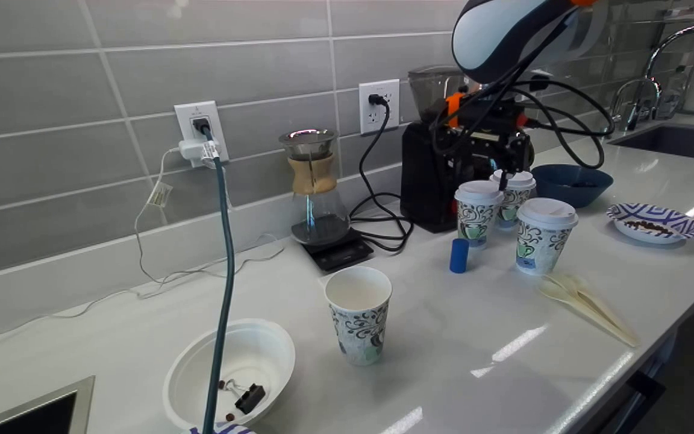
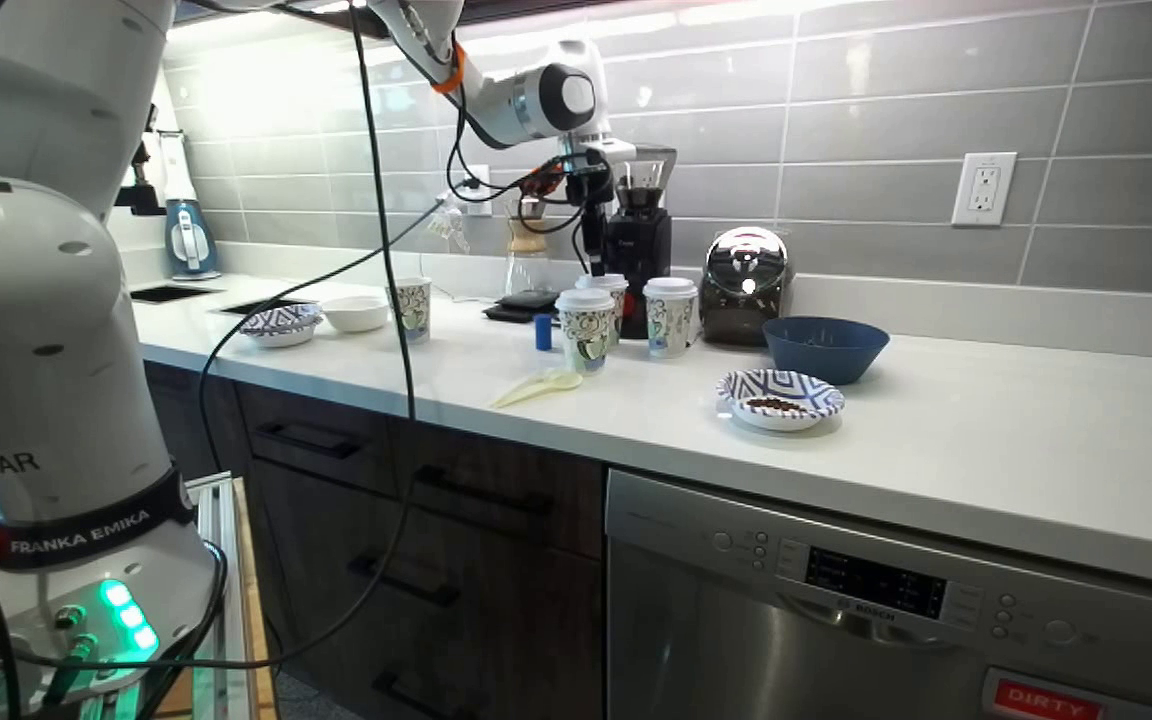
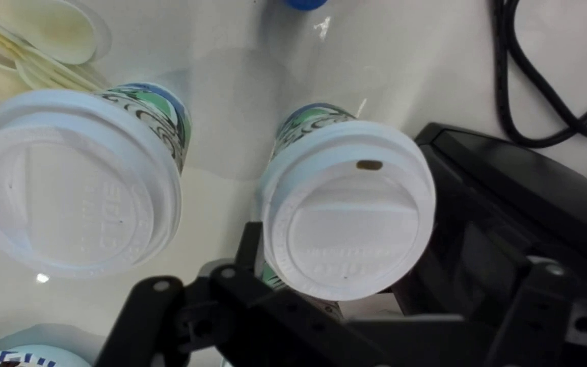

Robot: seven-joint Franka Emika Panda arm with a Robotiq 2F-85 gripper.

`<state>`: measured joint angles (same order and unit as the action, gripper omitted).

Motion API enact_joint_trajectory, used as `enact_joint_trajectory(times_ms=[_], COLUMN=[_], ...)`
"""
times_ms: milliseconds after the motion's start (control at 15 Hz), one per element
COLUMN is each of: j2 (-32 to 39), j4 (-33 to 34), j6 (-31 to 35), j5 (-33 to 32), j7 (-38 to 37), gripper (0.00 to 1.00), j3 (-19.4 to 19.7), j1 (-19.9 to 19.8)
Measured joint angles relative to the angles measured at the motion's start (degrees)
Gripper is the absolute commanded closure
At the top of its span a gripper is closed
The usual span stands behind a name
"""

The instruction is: Pick up the white paper cup lid and put it on the paper cup to the right, push down on the first paper cup lid on a cup to the right

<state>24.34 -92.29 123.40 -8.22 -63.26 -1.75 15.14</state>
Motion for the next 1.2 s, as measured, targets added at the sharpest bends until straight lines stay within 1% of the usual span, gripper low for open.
enact_joint_trajectory(times_ms=[600,1200], j2=[-0.6,0.82], j4=[-0.1,-0.19], j6=[-0.18,0.41], j5=[2.66,4.2], j7=[0.03,0.03], gripper=[0.0,0.0], j3=[-0.01,0.0], j1=[-0.43,-1.28])
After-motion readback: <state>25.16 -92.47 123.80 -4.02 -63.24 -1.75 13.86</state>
